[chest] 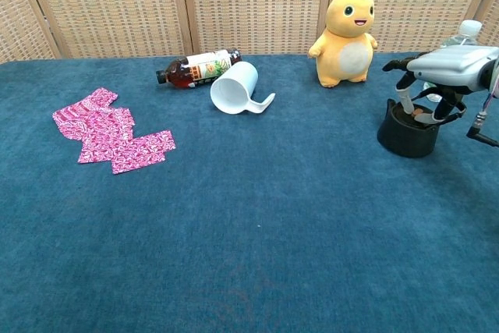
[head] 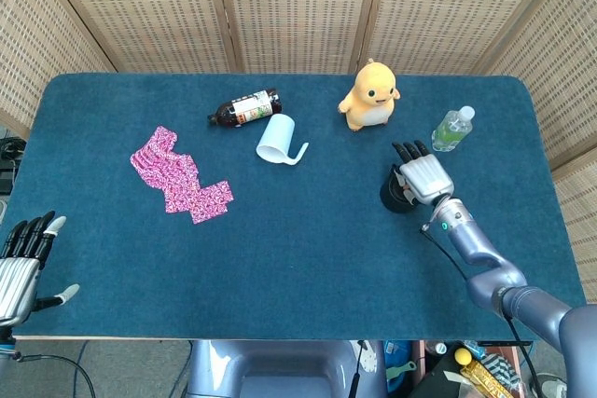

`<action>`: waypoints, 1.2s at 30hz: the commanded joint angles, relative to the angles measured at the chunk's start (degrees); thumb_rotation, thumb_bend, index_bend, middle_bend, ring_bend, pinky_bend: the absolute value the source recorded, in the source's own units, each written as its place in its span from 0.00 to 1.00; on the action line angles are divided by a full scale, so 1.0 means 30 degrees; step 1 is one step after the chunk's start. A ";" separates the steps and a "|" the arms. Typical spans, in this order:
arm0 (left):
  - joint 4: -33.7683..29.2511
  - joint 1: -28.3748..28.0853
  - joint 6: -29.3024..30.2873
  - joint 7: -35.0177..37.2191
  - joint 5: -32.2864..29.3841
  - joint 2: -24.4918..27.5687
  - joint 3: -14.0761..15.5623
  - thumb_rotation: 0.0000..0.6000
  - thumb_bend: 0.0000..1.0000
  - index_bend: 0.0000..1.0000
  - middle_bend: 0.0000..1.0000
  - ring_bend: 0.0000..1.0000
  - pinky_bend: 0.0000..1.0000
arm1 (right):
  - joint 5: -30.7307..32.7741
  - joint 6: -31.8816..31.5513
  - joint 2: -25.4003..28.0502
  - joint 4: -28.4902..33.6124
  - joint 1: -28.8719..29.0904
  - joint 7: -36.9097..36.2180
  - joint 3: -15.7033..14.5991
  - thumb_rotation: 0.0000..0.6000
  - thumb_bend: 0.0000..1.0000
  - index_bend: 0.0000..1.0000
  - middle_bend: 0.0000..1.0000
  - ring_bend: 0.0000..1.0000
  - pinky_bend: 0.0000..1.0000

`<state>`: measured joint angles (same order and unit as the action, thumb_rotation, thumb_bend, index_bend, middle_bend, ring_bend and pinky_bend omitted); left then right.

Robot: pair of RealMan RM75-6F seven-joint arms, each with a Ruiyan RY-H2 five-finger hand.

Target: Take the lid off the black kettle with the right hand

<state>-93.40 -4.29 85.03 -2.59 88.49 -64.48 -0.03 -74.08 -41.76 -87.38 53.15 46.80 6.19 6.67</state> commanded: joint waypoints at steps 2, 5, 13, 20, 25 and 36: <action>0.0029 -0.0030 -0.0080 -0.0011 -0.0059 -0.0019 -0.0010 1.00 0.12 0.00 0.00 0.00 0.00 | -0.0073 -0.0264 -0.0093 -0.0136 -0.0056 -0.0045 0.0071 1.00 0.54 0.60 0.08 0.00 0.11; 0.0034 -0.0048 -0.0120 -0.0029 -0.0080 -0.0032 -0.0011 1.00 0.12 0.00 0.00 0.00 0.00 | -0.0204 -0.0470 -0.0030 -0.0081 -0.0060 -0.0032 0.0108 1.00 0.54 0.61 0.08 0.00 0.11; 0.0039 -0.0044 -0.0129 0.0034 -0.0040 -0.0009 0.0030 1.00 0.12 0.00 0.00 0.00 0.00 | -0.0766 -0.1663 0.1016 0.1646 -0.0152 0.0664 0.0253 1.00 0.55 0.61 0.09 0.00 0.11; 0.0021 0.0023 0.0093 0.0174 0.0196 0.0072 0.0088 1.00 0.12 0.00 0.00 0.00 0.00 | -0.1908 -0.3191 0.2776 0.5489 -0.0487 0.1353 0.0080 1.00 0.55 0.61 0.09 0.00 0.11; -0.0003 0.0088 0.0247 0.0248 0.0303 0.0109 0.0116 1.00 0.12 0.00 0.00 0.00 0.00 | -0.3078 -0.3532 0.3230 0.7103 -0.0683 0.1975 -0.0753 1.00 0.55 0.61 0.10 0.00 0.11; -0.0033 0.0135 0.0342 0.0409 0.0542 0.0175 0.0229 1.00 0.12 0.00 0.00 0.00 0.00 | -0.4958 -0.4166 0.2363 0.7153 -0.1234 0.2810 -0.2265 1.00 0.55 0.61 0.10 0.00 0.11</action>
<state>-93.50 -3.89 86.04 -1.37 90.10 -63.97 0.65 -88.62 -54.13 -79.90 74.97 43.33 14.29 0.24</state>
